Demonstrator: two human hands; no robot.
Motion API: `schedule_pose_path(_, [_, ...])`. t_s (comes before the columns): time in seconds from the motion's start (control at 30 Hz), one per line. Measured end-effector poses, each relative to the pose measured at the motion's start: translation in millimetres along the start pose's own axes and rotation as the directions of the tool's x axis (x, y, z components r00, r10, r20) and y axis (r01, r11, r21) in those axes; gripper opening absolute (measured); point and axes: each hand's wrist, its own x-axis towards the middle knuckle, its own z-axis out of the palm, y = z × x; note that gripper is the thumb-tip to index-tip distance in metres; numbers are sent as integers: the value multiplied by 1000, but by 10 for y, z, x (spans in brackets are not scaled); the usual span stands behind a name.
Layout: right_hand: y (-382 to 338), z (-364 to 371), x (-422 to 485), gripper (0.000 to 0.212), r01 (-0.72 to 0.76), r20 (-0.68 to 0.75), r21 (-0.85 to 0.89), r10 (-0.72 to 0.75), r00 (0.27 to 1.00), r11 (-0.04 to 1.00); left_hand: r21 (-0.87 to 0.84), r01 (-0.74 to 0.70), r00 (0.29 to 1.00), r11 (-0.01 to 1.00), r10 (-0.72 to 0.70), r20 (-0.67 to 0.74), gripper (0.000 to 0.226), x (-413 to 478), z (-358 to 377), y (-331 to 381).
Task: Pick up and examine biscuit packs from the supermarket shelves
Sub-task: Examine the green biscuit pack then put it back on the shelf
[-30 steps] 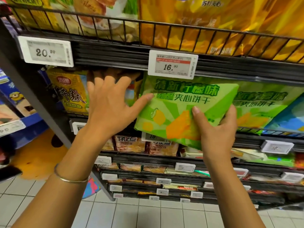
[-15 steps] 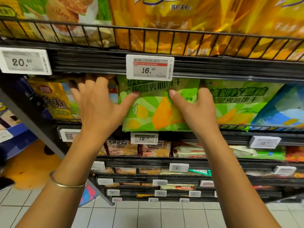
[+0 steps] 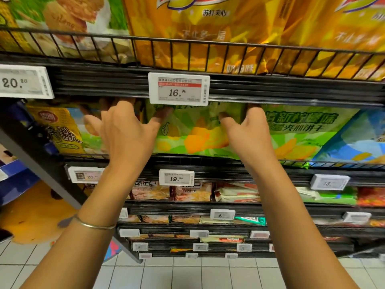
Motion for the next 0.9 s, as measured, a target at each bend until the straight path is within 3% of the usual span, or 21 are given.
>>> schedule_pose_path(0.13, [50,127,-8,28,-110,-27,342,127,991,933,-88,30,999,996,-33,-37,66,-88,39,-12])
schedule_pose_path(0.27, [57,178,-56,35,-93,-35,444,122,992,891,-121,-12,998,993,5,-61,55,-176,47,-37])
schedule_pose_path(0.33, [132,191,-66,28,-56,-56,397,85,995,916,-108,-25,999,994,20,-45,56,-180,43,-58])
schedule_pose_path(0.43, [279,176,-63,35,28,-68,215,-14,998,976,-43,-61,998,997,60,-17,57,-199,60,-104])
schedule_pose_path(0.6, [331,133,-82,43,139,-66,-2,-139,988,990,-18,-123,992,992,123,-13,58,-242,82,-151])
schedule_pose_path(0.7, [363,134,-78,44,141,-53,-36,-143,988,989,-70,-106,994,992,106,-7,65,-183,82,-118])
schedule_pose_path(0.8, [382,127,-87,43,148,-28,-47,-149,988,988,-66,-114,993,991,113,-25,59,-152,109,-43])
schedule_pose_path(0.9, [370,158,-170,35,174,-22,100,-172,985,980,-87,-68,997,994,64,-43,54,-146,135,-47])
